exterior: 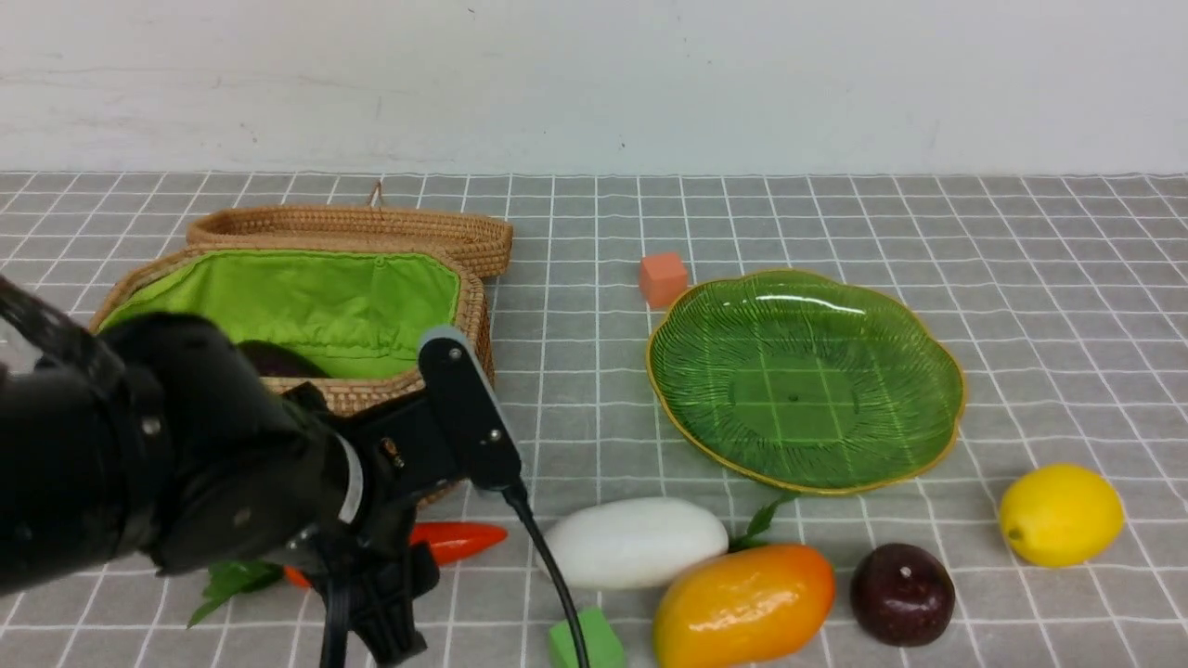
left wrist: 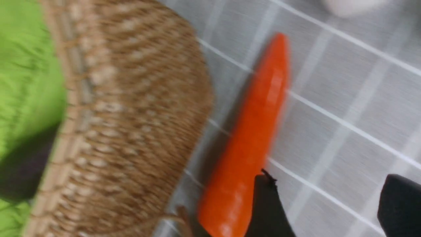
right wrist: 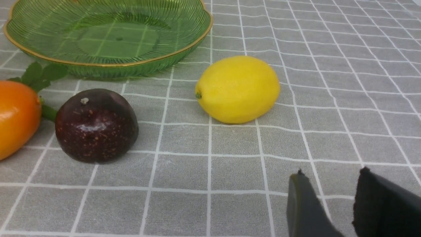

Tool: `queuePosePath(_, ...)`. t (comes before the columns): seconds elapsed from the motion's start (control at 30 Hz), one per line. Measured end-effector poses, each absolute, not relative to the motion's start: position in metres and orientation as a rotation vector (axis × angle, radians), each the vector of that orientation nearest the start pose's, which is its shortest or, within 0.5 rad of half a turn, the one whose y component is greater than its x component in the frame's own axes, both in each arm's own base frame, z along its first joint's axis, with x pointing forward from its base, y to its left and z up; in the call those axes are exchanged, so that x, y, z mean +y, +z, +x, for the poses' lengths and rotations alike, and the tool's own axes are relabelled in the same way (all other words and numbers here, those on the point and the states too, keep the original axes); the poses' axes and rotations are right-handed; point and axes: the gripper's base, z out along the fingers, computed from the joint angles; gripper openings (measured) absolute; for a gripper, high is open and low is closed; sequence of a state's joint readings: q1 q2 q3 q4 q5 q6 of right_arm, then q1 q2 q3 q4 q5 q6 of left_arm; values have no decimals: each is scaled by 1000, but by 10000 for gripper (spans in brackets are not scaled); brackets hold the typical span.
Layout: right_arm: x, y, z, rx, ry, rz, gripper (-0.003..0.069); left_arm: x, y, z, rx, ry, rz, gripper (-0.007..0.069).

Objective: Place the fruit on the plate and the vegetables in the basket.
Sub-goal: Use the left arm to grab a carrot and put it into the left basket

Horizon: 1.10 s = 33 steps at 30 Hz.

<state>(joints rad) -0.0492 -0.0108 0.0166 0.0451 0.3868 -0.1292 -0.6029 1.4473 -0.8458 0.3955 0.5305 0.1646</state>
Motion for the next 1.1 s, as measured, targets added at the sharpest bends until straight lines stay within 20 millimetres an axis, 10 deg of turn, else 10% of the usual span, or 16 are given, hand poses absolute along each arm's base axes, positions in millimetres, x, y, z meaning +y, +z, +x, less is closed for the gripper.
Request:
queuePosePath(0.77, -1, 173, 52, 1876, -78, -48, 244, -133, 165, 274, 2372, 276, 1259, 542)
queuePosePath(1.1, -1, 173, 52, 1876, -78, -48, 244, -130, 174, 274, 2451, 350, 1250, 344)
